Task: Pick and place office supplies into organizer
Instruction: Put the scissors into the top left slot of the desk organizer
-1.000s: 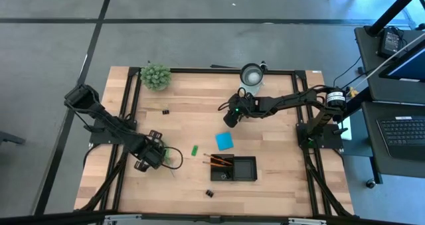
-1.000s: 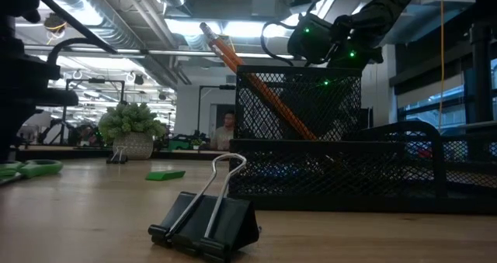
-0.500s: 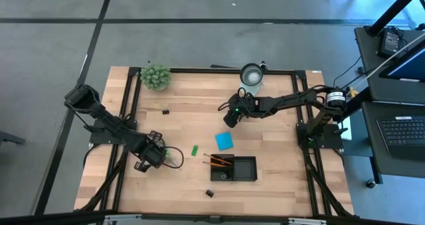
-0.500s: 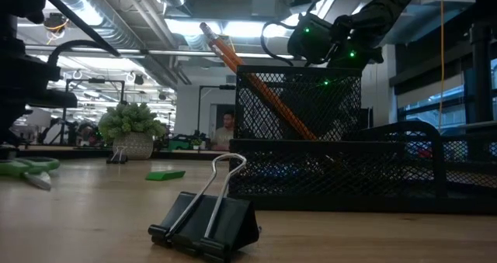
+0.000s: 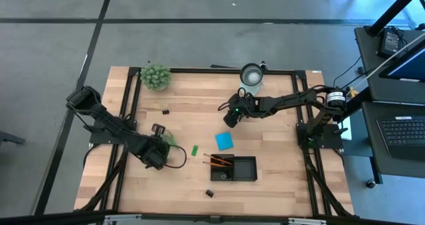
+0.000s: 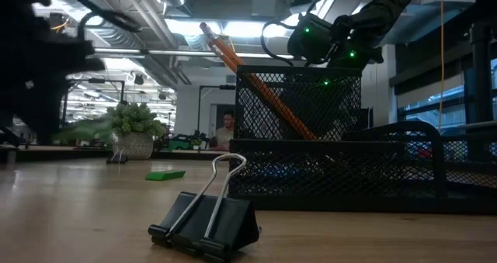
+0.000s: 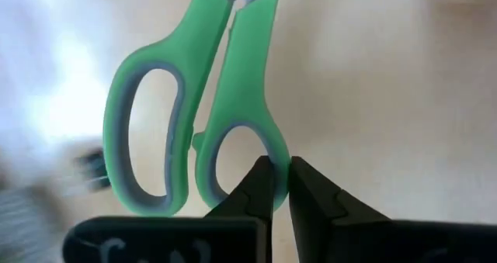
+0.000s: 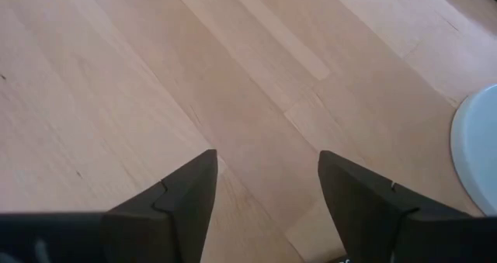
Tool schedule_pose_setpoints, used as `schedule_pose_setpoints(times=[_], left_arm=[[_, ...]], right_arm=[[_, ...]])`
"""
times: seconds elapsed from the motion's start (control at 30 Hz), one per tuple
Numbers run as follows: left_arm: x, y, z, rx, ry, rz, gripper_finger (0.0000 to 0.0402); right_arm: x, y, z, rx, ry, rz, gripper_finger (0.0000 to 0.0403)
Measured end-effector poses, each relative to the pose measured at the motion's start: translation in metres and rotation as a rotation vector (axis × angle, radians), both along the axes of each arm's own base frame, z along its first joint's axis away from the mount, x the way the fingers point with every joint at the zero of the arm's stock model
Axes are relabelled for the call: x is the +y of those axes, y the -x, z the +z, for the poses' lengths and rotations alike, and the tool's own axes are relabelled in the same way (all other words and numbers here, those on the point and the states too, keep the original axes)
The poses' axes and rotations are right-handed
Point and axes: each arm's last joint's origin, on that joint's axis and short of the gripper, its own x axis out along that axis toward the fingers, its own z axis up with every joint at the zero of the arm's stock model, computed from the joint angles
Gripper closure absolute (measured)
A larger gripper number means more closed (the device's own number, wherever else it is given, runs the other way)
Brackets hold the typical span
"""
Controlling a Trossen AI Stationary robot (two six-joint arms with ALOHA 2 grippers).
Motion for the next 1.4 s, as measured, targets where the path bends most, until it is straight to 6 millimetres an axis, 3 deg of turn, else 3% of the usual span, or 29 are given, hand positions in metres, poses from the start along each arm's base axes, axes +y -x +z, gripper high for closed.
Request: schedule_pose_setpoints(times=[0.5, 0.73, 0.9, 1.1, 1.4], left_arm=[[0.014, -0.037, 0.054, -0.269, -0.422, -0.034, 0.0386], [0.017, -0.059, 0.071, -0.285, -0.702, -0.204, 0.0386], [0.016, -0.078, 0.079, -0.243, -0.788, -0.354, 0.0386], [0.009, -0.102, 0.100, -0.332, -0.860, -0.462, 0.0386], [0.002, -0.122, 0.083, -0.109, -1.008, -0.691, 0.0386]], right_arm=[[0.000, 0.000, 0.000, 0.000, 0.001, 0.000, 0.0175], [0.000, 0.000, 0.000, 0.000, 0.000, 0.000, 0.0175], [0.000, 0.000, 0.000, 0.000, 0.000, 0.000, 0.0175], [0.000, 0.000, 0.000, 0.000, 0.001, 0.000, 0.0175], [0.000, 0.000, 0.000, 0.001, 0.002, 0.001, 0.0175]])
